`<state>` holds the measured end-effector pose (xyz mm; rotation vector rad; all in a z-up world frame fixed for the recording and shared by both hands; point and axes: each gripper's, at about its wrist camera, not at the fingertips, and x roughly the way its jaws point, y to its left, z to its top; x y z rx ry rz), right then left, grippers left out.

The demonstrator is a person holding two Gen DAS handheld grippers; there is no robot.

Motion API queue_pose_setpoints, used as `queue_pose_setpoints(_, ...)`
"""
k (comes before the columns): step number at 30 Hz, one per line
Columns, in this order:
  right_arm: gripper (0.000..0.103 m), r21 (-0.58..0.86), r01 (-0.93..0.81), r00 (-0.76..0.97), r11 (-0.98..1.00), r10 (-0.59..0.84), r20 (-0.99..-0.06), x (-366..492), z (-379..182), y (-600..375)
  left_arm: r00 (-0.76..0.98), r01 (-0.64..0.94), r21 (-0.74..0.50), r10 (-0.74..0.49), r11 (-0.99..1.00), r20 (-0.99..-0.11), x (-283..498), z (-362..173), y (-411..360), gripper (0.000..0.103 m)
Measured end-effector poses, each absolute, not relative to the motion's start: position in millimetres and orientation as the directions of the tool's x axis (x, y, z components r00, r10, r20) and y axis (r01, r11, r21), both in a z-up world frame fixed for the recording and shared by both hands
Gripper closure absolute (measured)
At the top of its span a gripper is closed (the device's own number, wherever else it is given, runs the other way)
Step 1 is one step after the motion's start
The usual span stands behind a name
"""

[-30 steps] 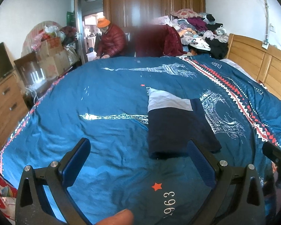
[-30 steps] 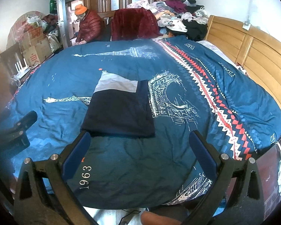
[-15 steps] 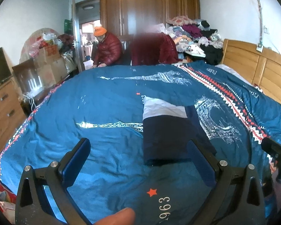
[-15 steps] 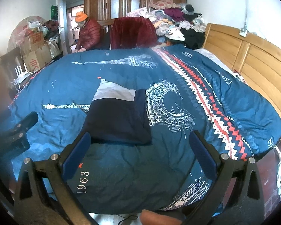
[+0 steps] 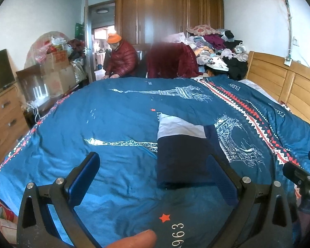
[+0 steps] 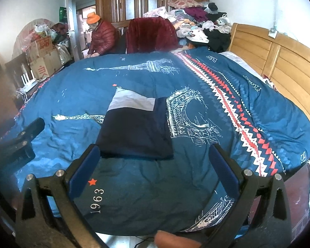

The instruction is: Fold large clothes

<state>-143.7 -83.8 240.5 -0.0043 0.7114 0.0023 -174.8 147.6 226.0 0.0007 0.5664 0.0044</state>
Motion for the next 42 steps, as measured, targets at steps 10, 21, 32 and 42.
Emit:
queue_pose_setpoints(10,0.000,0.007,0.003,0.769,1.000,0.002,-0.640,-145,245,-85,0.856,-0.028,-0.010,0.019,1.000,-0.516,-170,235,155,0.000)
queue_pose_setpoints(21,0.000,0.032,-0.008,0.759,0.999,0.027,-0.650,-141,247,-83,0.854,-0.015,-0.018,0.003,1.000,-0.520,-175,233,152,0.000)
queue_pose_setpoints(32,0.000,0.030,-0.008,0.753,1.000,0.025,-0.658,-138,242,-83,0.841,-0.024,-0.001,0.019,1.000,-0.540,-167,226,147,0.000)
queue_pose_setpoints(42,0.000,0.031,-0.015,0.750,0.999,0.032,-0.661,-135,238,-83,0.835,-0.024,0.018,0.030,1.000,-0.549,-161,221,143,0.000)
